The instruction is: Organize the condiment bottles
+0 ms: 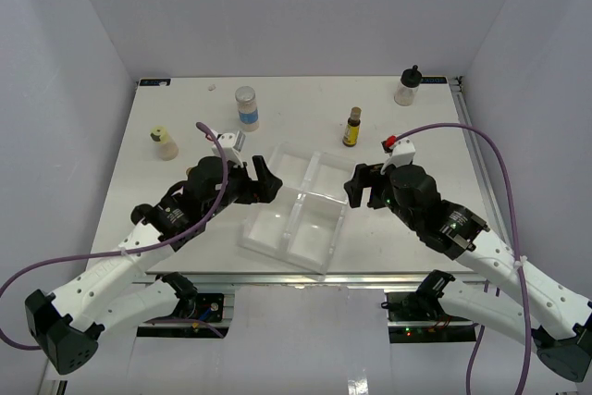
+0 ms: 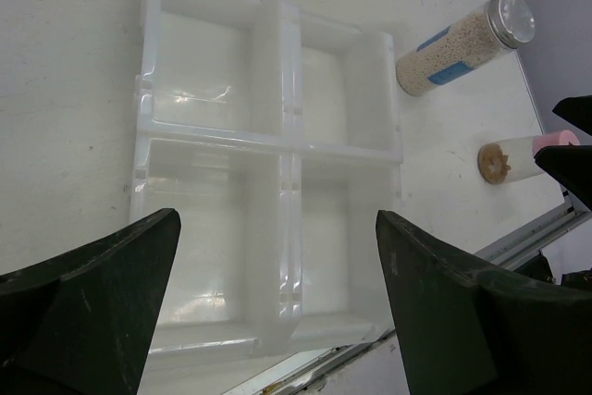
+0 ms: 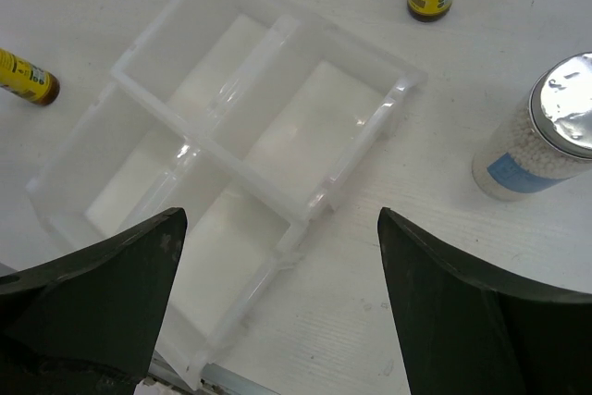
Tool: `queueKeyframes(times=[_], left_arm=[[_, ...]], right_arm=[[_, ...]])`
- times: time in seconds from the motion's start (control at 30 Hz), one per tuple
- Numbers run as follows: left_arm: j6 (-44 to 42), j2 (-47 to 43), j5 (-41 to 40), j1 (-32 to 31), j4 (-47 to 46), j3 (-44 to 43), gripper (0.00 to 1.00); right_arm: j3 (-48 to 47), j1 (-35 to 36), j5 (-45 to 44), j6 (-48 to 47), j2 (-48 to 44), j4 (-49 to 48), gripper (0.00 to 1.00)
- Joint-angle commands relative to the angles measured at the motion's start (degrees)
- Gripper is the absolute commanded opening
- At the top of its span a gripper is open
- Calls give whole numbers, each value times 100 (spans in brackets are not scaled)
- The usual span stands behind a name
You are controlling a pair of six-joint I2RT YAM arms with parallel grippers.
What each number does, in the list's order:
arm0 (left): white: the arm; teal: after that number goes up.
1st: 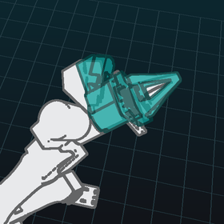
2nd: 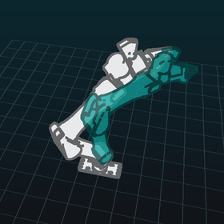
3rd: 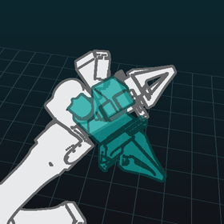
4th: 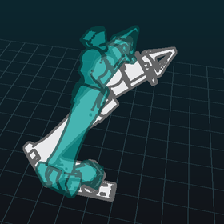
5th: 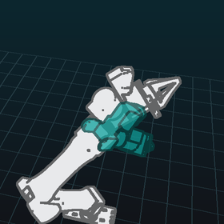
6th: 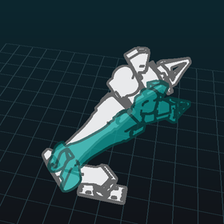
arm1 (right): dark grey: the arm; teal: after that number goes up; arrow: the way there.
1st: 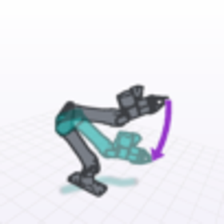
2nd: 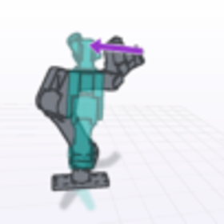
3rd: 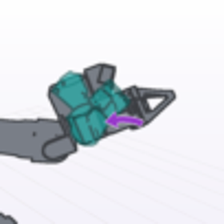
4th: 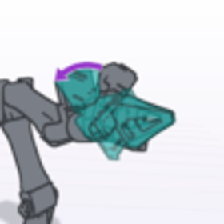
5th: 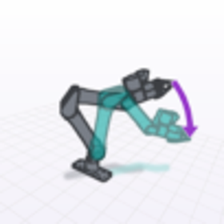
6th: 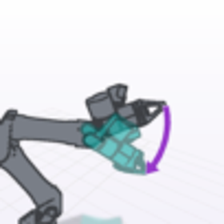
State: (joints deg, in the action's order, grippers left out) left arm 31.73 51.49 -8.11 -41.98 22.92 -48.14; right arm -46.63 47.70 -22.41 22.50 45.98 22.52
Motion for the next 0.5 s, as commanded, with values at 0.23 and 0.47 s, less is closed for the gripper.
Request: queueKeyframes(times=[0.23,0.47], left_arm=[[161,408,-939,14,705,-632,97],[884,1123,-3263,39,2609,-1849,94]], right_arm=[[-127,15,-154,74,-143,-125,90],[-31,11,-226,53,-151,-65,90]])
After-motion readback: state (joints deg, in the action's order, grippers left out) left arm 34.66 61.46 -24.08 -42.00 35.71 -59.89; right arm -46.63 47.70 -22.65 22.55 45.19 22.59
